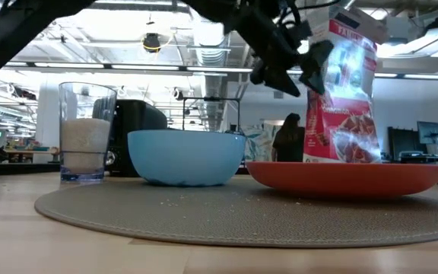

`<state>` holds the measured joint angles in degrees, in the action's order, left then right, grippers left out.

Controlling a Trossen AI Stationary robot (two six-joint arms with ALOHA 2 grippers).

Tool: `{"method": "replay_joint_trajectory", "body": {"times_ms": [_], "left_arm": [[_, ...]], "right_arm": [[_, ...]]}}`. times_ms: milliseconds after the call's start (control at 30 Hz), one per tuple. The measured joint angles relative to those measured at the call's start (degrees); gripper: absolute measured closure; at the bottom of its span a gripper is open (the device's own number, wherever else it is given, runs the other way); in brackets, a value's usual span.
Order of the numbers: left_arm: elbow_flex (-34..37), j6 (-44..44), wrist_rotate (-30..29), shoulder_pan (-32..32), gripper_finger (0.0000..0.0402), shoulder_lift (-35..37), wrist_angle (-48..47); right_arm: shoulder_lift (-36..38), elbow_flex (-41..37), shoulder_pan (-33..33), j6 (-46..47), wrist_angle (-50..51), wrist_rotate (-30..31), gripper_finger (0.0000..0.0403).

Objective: Arrange a breakfast setting
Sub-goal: Put the toasted bread on the orange plate

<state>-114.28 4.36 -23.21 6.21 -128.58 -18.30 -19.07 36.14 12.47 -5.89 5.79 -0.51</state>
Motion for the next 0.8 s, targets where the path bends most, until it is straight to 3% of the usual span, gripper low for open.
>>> {"method": "replay_joint_trajectory", "body": {"times_ms": [200, 600, 800], "left_arm": [[0.02, 0.68, -3.74, -1.84, 0.0102, 3.26, -6.87], [-0.06, 1.36, -3.12, -10.04, 0.0102, 11.81, -22.18], [0.02, 6.05, -9.43, -14.81, 0.0102, 15.99, -32.81]], "right_arm": [[-0.02, 0.0, 0.3, 0.03, 0.36, 0.16, 0.0017], [-1.25, 0.0, 0.45, 1.81, 3.51, 0.1, 0.0017], [-5.89, -0.09, 2.87, 3.38, 3.69, -0.66, 0.0017]]}}
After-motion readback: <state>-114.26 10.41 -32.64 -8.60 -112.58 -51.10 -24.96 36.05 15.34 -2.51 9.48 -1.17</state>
